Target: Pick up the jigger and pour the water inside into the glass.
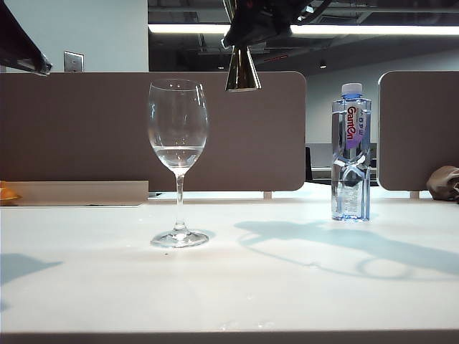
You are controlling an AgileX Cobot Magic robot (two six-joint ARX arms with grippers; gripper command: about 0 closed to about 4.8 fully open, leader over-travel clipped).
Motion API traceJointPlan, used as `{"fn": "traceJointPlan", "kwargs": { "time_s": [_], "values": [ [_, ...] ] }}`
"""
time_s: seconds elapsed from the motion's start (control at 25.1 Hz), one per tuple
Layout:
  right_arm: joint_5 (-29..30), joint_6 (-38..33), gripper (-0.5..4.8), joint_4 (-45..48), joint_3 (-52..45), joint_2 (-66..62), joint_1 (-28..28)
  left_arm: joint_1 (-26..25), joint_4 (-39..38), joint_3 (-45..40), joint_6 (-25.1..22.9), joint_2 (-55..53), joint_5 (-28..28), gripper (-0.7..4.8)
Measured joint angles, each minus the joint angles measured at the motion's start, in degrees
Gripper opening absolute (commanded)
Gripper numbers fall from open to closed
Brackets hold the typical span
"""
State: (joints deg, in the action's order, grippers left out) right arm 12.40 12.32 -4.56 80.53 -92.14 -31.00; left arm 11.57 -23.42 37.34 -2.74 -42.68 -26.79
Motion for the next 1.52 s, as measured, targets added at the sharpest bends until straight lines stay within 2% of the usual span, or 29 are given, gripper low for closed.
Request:
{"fn": "traceJointPlan", "kwargs": {
  "time_s": [0.36, 0.72, 1.28, 1.52],
  "values": [
    [0.4, -0.2, 0.13, -0.1, -0.1, 0.0, 0.0, 0.0, 0.0, 0.0, 0.0, 0.0, 0.0, 0.04],
    [6.9, -0.9, 0.13, -1.0, -0.1, -0.4, -0.2, 0.0, 0.0, 0.0, 0.0, 0.0, 0.0, 0.04],
    [6.8, -2.0, 0.13, -1.0, -0.1, -0.4, -0.2, 0.0, 0.0, 0.0, 0.0, 0.0, 0.0, 0.04],
    [6.6, 0.2, 0.13, -1.0, -0.1, -0.4, -0.2, 0.0, 0.0, 0.0, 0.0, 0.0, 0.0, 0.04]
  ]
}}
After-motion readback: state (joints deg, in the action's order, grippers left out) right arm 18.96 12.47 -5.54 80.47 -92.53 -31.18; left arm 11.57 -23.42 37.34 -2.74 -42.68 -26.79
